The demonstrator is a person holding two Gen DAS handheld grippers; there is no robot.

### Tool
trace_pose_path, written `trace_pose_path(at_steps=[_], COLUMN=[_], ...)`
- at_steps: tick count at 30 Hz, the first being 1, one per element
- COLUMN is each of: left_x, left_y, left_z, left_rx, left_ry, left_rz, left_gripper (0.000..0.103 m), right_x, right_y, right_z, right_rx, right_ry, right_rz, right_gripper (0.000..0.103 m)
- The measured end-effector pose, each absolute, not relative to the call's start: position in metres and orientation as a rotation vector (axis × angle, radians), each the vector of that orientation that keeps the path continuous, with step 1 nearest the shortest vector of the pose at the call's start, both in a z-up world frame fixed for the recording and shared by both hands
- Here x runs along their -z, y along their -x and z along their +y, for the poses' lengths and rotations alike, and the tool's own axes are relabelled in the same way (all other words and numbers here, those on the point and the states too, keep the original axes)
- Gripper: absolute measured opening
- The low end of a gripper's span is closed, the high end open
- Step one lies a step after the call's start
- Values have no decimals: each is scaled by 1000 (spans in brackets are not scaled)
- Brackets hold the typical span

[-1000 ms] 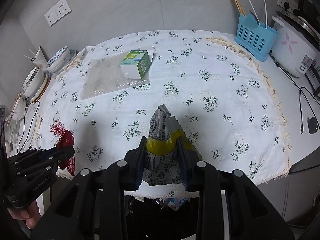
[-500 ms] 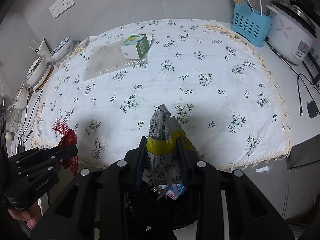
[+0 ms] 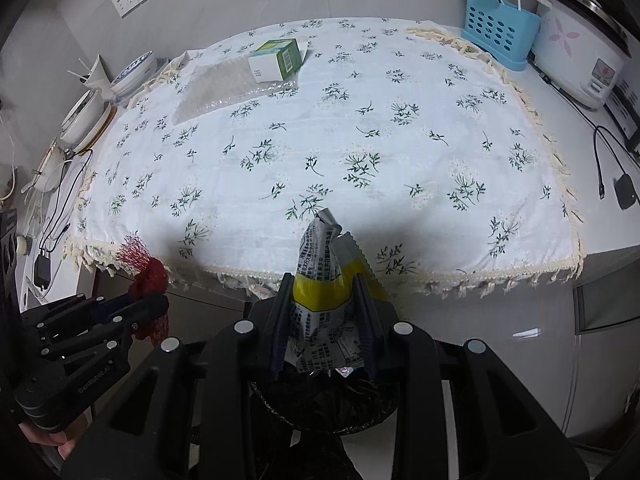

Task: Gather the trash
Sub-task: 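Carry the red net and snack packet down toward the black trash bin, then open the left gripper over the bin while the right gripper releases the snack packet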

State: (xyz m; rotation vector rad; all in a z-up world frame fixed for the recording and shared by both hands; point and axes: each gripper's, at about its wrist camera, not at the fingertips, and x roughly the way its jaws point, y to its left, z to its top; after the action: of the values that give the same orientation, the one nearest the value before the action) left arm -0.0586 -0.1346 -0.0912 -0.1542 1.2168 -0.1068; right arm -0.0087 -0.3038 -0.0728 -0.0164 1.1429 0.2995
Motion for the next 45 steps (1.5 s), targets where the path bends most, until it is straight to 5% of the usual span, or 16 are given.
trace_pose_path(at_steps=[45], left_x=[239], left_y=[86], left_z=[-184], left_rx=[129], left_ry=[61], left_rz=[1427], left_gripper=[18], right_x=[217], right_y=[61], right_z=[-341], right_rx=[-276], right_ry=[8], right_rz=[1325], right_gripper=[28])
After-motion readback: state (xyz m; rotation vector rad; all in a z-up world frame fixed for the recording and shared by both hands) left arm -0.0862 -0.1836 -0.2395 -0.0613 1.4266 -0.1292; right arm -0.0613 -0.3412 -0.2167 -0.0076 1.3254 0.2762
